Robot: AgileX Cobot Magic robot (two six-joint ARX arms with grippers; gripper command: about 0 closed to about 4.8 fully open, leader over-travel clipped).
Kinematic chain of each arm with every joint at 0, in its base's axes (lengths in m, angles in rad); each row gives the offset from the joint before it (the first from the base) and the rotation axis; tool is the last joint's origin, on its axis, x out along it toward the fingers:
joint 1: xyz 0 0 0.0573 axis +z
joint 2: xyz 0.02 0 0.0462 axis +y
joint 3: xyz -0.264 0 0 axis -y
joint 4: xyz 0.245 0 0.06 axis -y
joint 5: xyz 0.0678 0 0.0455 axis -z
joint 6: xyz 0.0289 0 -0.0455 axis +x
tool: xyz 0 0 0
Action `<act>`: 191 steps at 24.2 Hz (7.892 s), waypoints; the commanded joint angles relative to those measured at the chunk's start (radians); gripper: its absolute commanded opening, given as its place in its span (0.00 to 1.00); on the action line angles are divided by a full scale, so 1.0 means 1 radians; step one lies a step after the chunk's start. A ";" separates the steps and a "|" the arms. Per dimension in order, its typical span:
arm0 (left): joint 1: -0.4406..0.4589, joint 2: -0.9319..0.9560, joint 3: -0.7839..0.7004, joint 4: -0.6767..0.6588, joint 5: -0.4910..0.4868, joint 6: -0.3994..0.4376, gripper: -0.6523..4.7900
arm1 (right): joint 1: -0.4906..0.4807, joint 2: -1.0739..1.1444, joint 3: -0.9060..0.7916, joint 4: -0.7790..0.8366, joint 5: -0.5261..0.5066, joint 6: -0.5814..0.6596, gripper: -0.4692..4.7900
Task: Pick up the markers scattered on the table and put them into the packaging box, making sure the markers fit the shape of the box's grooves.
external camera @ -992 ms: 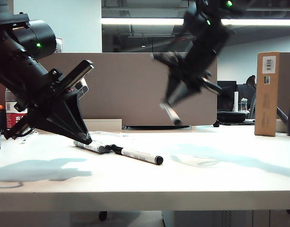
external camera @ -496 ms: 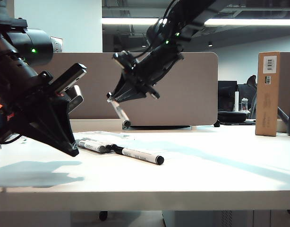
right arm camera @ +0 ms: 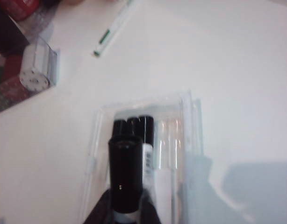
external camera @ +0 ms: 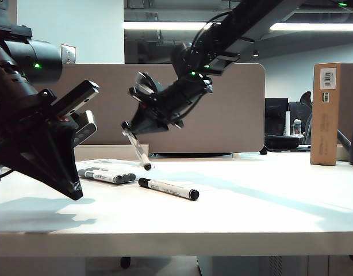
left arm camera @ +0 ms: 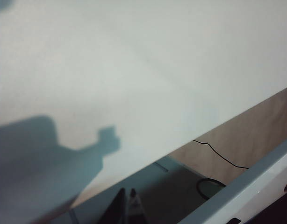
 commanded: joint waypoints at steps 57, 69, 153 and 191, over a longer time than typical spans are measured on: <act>0.001 -0.003 0.002 0.020 -0.219 0.103 0.12 | 0.001 -0.150 0.037 -0.607 0.285 -0.107 0.51; 0.001 -0.003 0.002 0.057 -0.222 0.104 0.12 | 0.047 -0.147 -0.099 -0.834 0.319 -0.197 0.51; 0.001 -0.204 0.002 0.395 -0.536 0.185 0.11 | 0.122 -0.130 -0.212 -0.748 0.571 -0.146 0.08; 0.001 -0.385 0.001 0.302 -0.586 0.189 0.11 | 0.108 -0.022 0.054 -0.227 0.373 -0.095 0.32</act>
